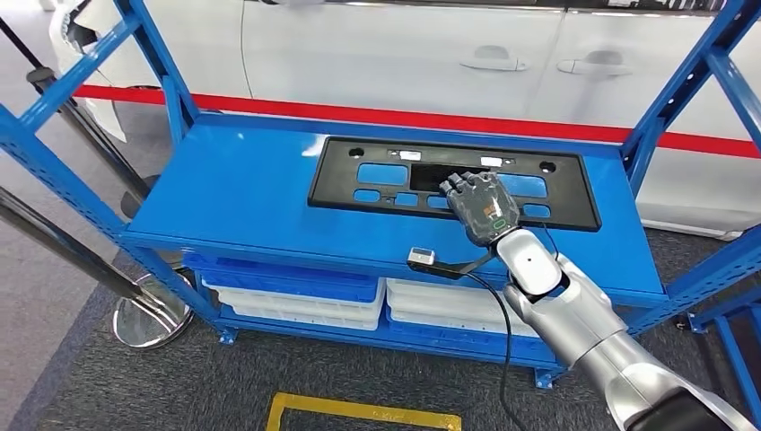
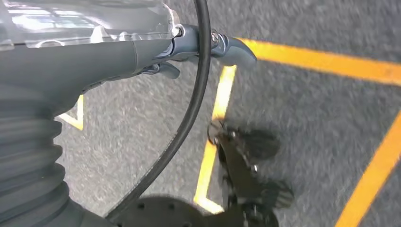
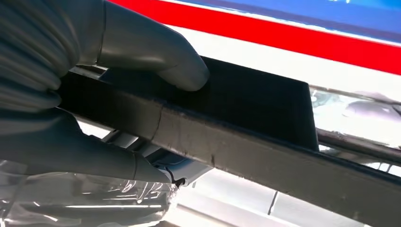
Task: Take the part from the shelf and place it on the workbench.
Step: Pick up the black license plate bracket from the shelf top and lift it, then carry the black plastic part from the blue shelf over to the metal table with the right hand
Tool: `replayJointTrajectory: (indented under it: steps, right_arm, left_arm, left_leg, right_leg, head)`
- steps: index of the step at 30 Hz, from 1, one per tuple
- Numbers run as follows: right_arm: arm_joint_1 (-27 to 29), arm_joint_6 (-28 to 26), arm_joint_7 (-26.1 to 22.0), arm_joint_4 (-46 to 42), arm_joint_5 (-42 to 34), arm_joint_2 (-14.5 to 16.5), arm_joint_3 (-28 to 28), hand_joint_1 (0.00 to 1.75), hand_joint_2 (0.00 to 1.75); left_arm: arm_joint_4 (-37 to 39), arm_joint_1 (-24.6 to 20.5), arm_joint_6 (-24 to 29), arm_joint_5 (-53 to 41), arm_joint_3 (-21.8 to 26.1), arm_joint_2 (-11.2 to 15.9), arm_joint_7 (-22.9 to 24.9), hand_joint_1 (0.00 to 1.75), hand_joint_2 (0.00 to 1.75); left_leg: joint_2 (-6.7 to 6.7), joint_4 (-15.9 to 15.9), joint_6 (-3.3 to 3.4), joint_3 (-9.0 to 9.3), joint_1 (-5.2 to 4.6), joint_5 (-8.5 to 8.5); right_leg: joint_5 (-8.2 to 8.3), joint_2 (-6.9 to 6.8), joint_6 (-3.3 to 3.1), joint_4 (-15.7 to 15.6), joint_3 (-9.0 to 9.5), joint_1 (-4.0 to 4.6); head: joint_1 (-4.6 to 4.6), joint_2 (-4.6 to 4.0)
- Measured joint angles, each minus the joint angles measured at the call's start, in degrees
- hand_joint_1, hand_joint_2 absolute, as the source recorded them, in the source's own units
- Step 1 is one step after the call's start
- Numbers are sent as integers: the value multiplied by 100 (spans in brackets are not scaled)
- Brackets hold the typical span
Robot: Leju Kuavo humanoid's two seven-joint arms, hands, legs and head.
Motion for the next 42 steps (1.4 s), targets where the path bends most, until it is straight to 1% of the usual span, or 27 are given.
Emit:
replayJointTrajectory:
  steps: [2, 3, 6, 7, 8, 10, 11, 13, 14, 17, 18, 19, 21, 22, 23, 25, 27, 29, 30, 32, 33, 35, 37, 38, 39, 40, 42]
  right_arm:
    - [120, -8, 33, -115, 36, -4, 10, 168, 175]
    - [175, -11, 40, -166, 49, -6, 14, 168, 175]
    - [298, -20, 76, -283, 112, -21, 4, 168, 175]
    - [365, -28, 103, -337, 141, -43, -14, 168, 175]
    - [465, -46, 137, -408, 166, -86, -44, 168, 175]
    - [772, -122, 190, -635, 177, -259, -151, 168, 175]
    - [961, -180, 196, -788, 146, -382, -229, 168, 175]
    - [1297, -288, 144, -1120, 13, -643, -445, 168, 175]
    - [1406, -318, 100, -1240, -47, -731, -556, 168, 175]
    - [1530, -307, -19, -1405, -116, -834, -803, 168, 175]
    - [1530, -287, -52, -1428, -124, -841, -850, 168, 175]
    - [1523, -265, -85, -1445, -132, -844, -885, 168, 175]
    - [1509, -234, -127, -1472, -148, -845, -933, 168, 175]
    - [1507, -222, -139, -1479, -154, -845, -949, 168, 175]
    - [1506, -211, -144, -1484, -158, -846, -962, 168, 175]
    - [1501, -190, -155, -1487, -171, -851, -993, 168, 175]
    - [1465, -161, -186, -1488, -202, -861, -1027, 168, 175]
    - [1382, -113, -227, -1490, -255, -888, -1070, 168, 175]
    - [1323, -87, -246, -1490, -283, -909, -1096, 168, 175]
    - [1218, -36, -277, -1491, -332, -963, -1149, 168, 175]
    - [1184, -2, -297, -1499, -348, -1000, -1173, 168, 175]
    - [1160, 73, -325, -1531, -368, -1094, -1214, 168, 175]
    - [1152, 119, -337, -1563, -380, -1172, -1240, 168, 175]
    - [1150, 128, -338, -1571, -384, -1198, -1248, 168, 175]
    - [1150, 132, -338, -1578, -388, -1217, -1251, 168, 175]
    - [1150, 137, -338, -1587, -390, -1234, -1254, 168, 175]
    - [1142, 167, -338, -1622, -391, -1267, -1260, 168, 175]
  left_arm:
    - [1, 6, 13, -11, -23, 19, 2, 0, 175]
    - [1, 7, 19, -20, -36, 25, 3, 0, 175]
    - [1, 4, 50, -79, -92, 28, 4, 0, 175]
    - [1, 4, 66, -114, -118, 28, 4, 0, 175]
    - [1, 4, 83, -155, -148, 29, 1, 0, 175]
    - [1, 7, 118, -241, -228, 39, -23, 0, 175]
    - [1, 12, 130, -276, -272, 52, -44, 0, 175]
    - [1, 25, 124, -326, -355, 105, -93, 0, 175]
    - [2, 31, 111, -337, -385, 138, -119, 0, 175]
    - [6, 36, 103, -332, -442, 228, -217, 0, 175]
    - [8, 34, 116, -327, -455, 242, -248, 0, 175]
    - [10, 31, 130, -323, -469, 250, -270, 0, 175]
    - [11, 15, 156, -318, -499, 249, -292, 0, 175]
    - [11, 6, 162, -314, -512, 249, -295, 0, 175]
    - [11, -2, 165, -307, -522, 248, -297, 0, 175]
    - [11, -12, 169, -290, -533, 248, -297, 0, 175]
    - [11, -25, 179, -269, -536, 249, -298, 0, 175]
    - [13, -40, 201, -240, -536, 252, -309, 0, 175]
    - [13, -47, 215, -228, -536, 252, -318, 0, 175]
    - [14, -49, 239, -205, -536, 245, -328, 0, 175]
    - [14, -51, 248, -188, -536, 239, -326, 0, 175]
    - [14, -48, 257, -151, -536, 221, -315, 0, 175]
    - [14, -34, 262, -138, -537, 199, -304, 0, 175]
    - [14, -28, 262, -135, -537, 190, -300, 0, 175]
    - [14, -25, 263, -130, -537, 183, -297, 0, 175]
    - [14, -26, 264, -123, -537, 179, -292, 0, 175]
    - [14, -29, 266, -100, -536, 164, -284, 0, 175]
  left_leg:
    - [15, -91, 40, -33, 20, 120]
    - [33, -134, 68, -63, 39, 196]
    - [73, -162, 121, -266, 58, 397]
    - [76, -148, 120, -350, 60, 450]
    - [77, -128, 115, -431, 66, 497]
    - [63, -61, 92, -591, 88, 565]
    - [49, -6, 70, -671, 100, 590]
    - [19, 100, 5, -813, 100, 634]
    - [14, 132, -38, -856, 92, 662]
    - [30, 146, -163, -911, 91, 731]
    - [33, 211, -195, -949, 101, 624]
    - [33, 384, -221, -1012, 111, 401]
    - [33, 1016, -260, -1178, 120, -212]
    - [32, 1387, -269, -1240, 121, -429]
    - [32, 1664, -269, -1251, 120, -507]
    - [31, 1744, -238, -1031, 115, -310]
    - [26, 1107, -148, -451, 86, -83]
    - [22, 263, -57, 145, 39, -175]
    - [22, 10, -25, 292, 11, -238]
    - [29, -141, 21, 283, -4, -157]
    - [40, -184, 62, 240, 3, -64]
    - [65, -248, 142, 109, 38, 131]
    - [77, -235, 179, -80, 27, 283]
    - [80, -214, 178, -186, 24, 349]
    - [84, -182, 174, -297, 22, 410]
    - [85, -141, 167, -408, 22, 463]
    - [85, -36, 139, -611, 22, 545]
  right_leg:
    - [-6, -1, 74, 30, -26, 1]
    - [-130, 6, 102, 120, -69, 6]
    - [-890, 19, 164, 906, -290, -34]
    - [-1060, 18, 187, 1203, -331, -51]
    - [-1106, 18, 210, 1384, -312, -68]
    - [-896, 13, 256, 1199, -17, -110]
    - [-773, 7, 277, 864, 242, -135]
    - [-705, 10, 263, 212, 662, -131]
    - [-728, 21, 230, 50, 739, -115]
    - [-644, 49, 71, 10, 638, -96]
    - [-585, 46, 15, 7, 585, -106]
    - [-518, 39, -34, -1, 520, -116]
    - [-385, 32, -91, 2, 369, -103]
    - [-316, 30, -99, 6, 282, -88]
    - [-250, 28, -102, 10, 194, -73]
    - [-114, 22, -96, 20, 12, -43]
    - [16, 19, -78, 28, -133, -24]
    - [130, 15, -33, 22, -200, -17]
    - [192, 10, 3, 1, -208, -30]
    - [319, 5, 86, -75, -217, -51]
    - [283, 9, 120, -75, -241, -56]
    - [-151, 20, 164, 213, -345, -56]
    - [-745, 21, 200, 894, -481, -62]
    - [-871, 21, 218, 1237, -515, -62]
    - [-853, 21, 231, 1467, -496, -63]
    - [-719, 21, 237, 1525, -398, -64]
    - [-475, 20, 223, 1051, 96, -65]
  head:
    - [2, 0]
    - [2, 0]
    - [1, 0]
    - [1, 0]
    - [1, 0]
    - [1, 0]
    - [1, 0]
    - [0, 0]
    - [-2, 0]
    - [-5, 0]
    - [-5, 0]
    - [-7, 0]
    - [-8, 0]
    - [-8, 0]
    - [-7, 0]
    - [-7, 0]
    - [-7, 0]
    - [-7, 0]
    - [-7, 0]
    - [-8, 0]
    - [-8, 0]
    - [-7, 0]
    - [-6, 0]
    - [-6, 0]
    - [-5, 0]
    - [-6, 0]
    - [-6, 0]
